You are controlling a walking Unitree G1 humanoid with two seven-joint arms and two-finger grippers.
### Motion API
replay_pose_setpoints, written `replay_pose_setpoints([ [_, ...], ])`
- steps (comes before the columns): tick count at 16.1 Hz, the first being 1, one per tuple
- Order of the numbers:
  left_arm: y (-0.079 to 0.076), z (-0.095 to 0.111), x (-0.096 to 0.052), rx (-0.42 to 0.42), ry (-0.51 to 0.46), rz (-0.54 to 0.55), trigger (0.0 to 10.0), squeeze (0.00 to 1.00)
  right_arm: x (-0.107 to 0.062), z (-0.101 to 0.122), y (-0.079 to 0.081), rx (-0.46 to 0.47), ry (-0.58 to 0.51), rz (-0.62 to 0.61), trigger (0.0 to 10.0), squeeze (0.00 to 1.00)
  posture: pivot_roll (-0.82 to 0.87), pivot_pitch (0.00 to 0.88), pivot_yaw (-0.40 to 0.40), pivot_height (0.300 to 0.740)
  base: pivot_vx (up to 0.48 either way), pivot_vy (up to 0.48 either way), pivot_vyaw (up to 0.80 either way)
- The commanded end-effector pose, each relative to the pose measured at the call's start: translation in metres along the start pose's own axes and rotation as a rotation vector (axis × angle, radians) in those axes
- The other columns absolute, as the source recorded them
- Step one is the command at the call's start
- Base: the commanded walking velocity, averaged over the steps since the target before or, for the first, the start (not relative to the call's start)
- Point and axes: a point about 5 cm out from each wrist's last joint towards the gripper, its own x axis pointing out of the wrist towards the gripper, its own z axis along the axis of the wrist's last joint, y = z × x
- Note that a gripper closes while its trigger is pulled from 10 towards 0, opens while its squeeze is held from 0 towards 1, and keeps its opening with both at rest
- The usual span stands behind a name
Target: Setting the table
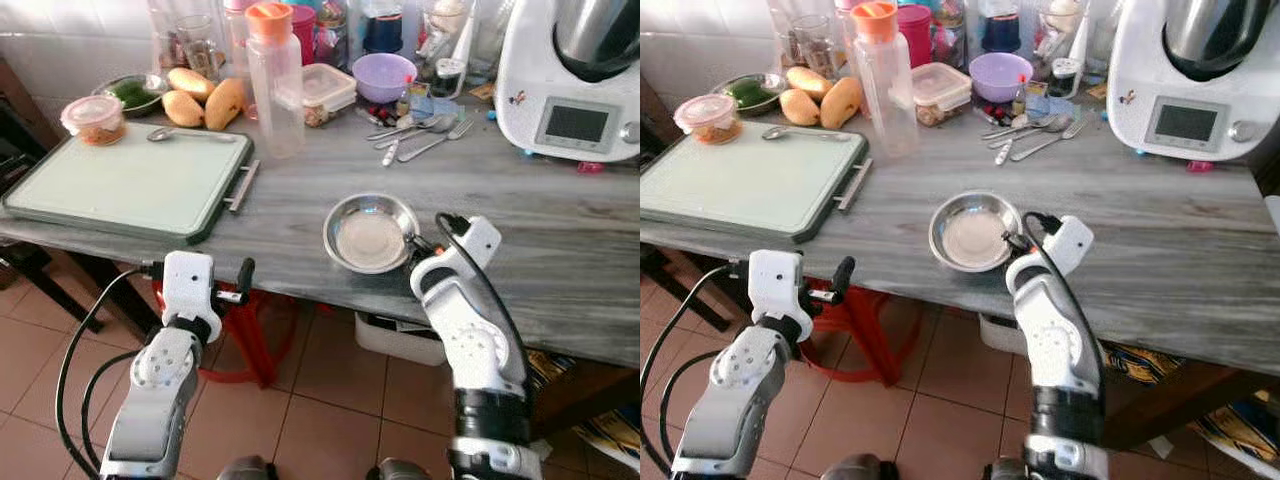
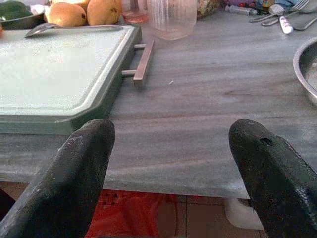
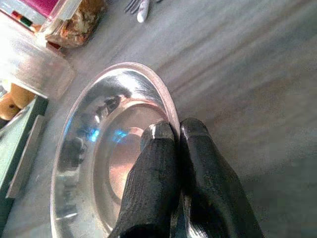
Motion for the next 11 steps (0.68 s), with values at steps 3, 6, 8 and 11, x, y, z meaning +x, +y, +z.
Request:
replay_pose_setpoints([
  [3, -0.002, 0.002, 0.002, 0.010, 0.001, -0.017, 10.0, 0.00, -0.011, -0.007, -0.001, 0.028, 0.032, -0.023, 10.0, 0.00, -0.03, 0.016, 0.044, 0.740, 0.000, 0.000, 0.00],
  [6, -0.002, 0.002, 0.004, 0.014, -0.001, -0.016, 10.0, 0.00, -0.015, -0.010, -0.007, 0.038, 0.053, -0.052, 10.0, 0.00, -0.03, 0.012, 0.043, 0.740, 0.000, 0.000, 0.00],
  [8, -0.002, 0.002, 0.005, 0.018, -0.002, -0.014, 10.0, 0.00, -0.015, -0.015, -0.013, 0.036, 0.077, -0.073, 10.0, 0.00, -0.03, 0.011, 0.043, 0.740, 0.000, 0.000, 0.00],
  [11, -0.002, 0.002, 0.005, 0.018, -0.001, -0.015, 10.0, 0.00, -0.015, -0.023, -0.014, 0.027, 0.130, -0.068, 10.0, 0.25, -0.03, 0.008, 0.043, 0.740, 0.000, 0.000, 0.00],
])
